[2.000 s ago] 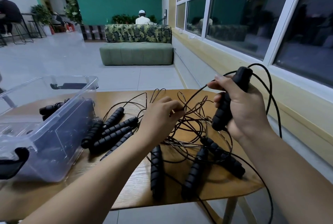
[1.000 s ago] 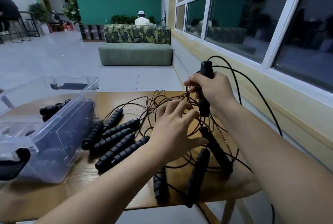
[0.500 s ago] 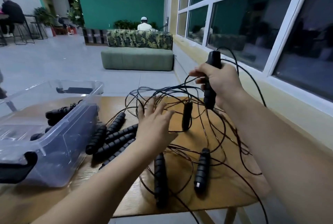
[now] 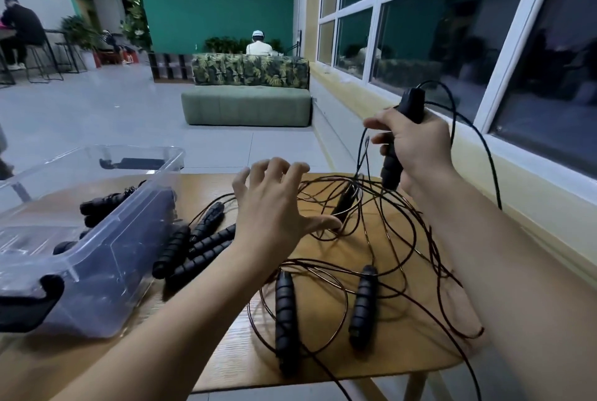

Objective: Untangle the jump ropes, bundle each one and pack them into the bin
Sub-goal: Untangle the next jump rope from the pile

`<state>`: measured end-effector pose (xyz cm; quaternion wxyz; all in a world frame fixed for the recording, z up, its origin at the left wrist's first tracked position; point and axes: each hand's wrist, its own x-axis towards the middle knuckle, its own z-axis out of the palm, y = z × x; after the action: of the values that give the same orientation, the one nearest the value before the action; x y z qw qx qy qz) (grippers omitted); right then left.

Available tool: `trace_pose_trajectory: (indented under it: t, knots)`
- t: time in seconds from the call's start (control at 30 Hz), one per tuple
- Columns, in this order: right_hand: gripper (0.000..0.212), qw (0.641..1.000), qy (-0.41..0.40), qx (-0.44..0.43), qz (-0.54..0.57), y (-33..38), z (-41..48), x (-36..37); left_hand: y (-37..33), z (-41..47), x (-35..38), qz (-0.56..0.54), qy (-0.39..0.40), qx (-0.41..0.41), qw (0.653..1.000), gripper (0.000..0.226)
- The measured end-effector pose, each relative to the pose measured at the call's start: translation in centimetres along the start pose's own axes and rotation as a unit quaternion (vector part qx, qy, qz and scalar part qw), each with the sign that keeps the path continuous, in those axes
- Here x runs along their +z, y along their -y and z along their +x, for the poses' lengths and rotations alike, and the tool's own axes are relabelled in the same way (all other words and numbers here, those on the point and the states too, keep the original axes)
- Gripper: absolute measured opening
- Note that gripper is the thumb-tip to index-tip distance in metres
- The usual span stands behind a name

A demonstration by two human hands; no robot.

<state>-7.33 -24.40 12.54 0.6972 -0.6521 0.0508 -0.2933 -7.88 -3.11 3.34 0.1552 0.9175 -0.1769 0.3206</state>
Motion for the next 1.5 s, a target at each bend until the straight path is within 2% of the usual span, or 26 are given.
trace_pose_trajectory:
  t: [0.17, 0.27, 0.37, 0.47, 0.57, 0.7, 0.8, 0.93, 1.0, 1.07, 1.13, 1.2, 1.3, 1.37, 1.5]
  knots:
    - [0.006, 0.999, -0.005, -0.039, 0.009, 1.5, 0.8, -0.4, -0.2, -0.2, 0.5, -0.054, 0.110, 0.026, 0.992, 0.119]
    - [0.005, 0.999, 0.031, -0.037, 0.023, 2.0, 0.5, -0.1, -0.8, -0.5, 0.8, -0.142, 0.155, 0.015, 0.978, 0.116]
    - [0.007, 0.996, 0.086, -0.026, 0.023, 1.9, -0.4, 0.2, -1.3, -0.2, 1.6, -0.230, 0.153, -0.035, 0.961, 0.090]
    - [0.011, 0.994, 0.108, -0.013, 0.022, 1.6, -1.3, 0.6, -1.4, 0.4, 3.1, -0.234, 0.136, -0.067, 0.960, 0.057]
    - [0.011, 0.994, 0.110, -0.003, 0.028, 1.1, -2.0, 0.6, -1.9, 0.8, 4.5, -0.266, 0.148, -0.104, 0.947, 0.039]
    - [0.016, 0.995, 0.086, 0.012, 0.050, 0.1, -2.8, -0.4, -2.2, 1.0, 5.5, -0.317, 0.172, -0.131, 0.923, 0.034]
    - [0.016, 0.995, 0.079, 0.025, 0.059, -0.6, -3.0, -1.0, -2.3, 1.2, 6.3, -0.290, 0.193, -0.103, 0.932, 0.043]
    - [0.012, 0.996, 0.067, 0.033, 0.057, -1.0, -3.2, -1.4, -3.4, 1.2, 6.6, -0.335, 0.272, -0.135, 0.892, 0.050]
    - [0.012, 0.996, 0.067, 0.033, 0.051, -1.0, -3.5, -1.4, -3.7, 0.9, 7.1, -0.283, 0.254, -0.110, 0.918, 0.056]
    - [0.011, 0.996, 0.066, 0.031, 0.047, -1.1, -3.8, -1.5, -3.9, 0.6, 7.4, -0.231, 0.208, -0.088, 0.946, 0.044]
    - [0.011, 0.997, 0.057, 0.025, 0.046, -1.0, -3.9, -1.8, -4.1, 0.6, 7.3, -0.249, 0.195, -0.075, 0.946, 0.031]
    - [0.013, 0.998, 0.041, 0.019, 0.042, -0.9, -3.9, -2.3, -4.1, 0.5, 7.0, -0.260, 0.220, -0.060, 0.938, 0.028]
    - [0.011, 0.999, 0.006, 0.014, 0.037, -0.9, -3.8, -3.5, -3.9, 0.3, 6.8, -0.210, 0.246, -0.012, 0.946, 0.019]
    - [0.007, 0.999, -0.013, 0.008, 0.033, -0.8, -3.6, -4.4, -3.7, 0.3, 6.7, -0.185, 0.222, -0.001, 0.957, 0.016]
    - [0.004, 0.998, -0.044, -0.001, 0.046, -0.5, -3.2, -5.5, -3.2, 0.8, 6.1, -0.181, 0.137, -0.061, 0.972, 0.029]
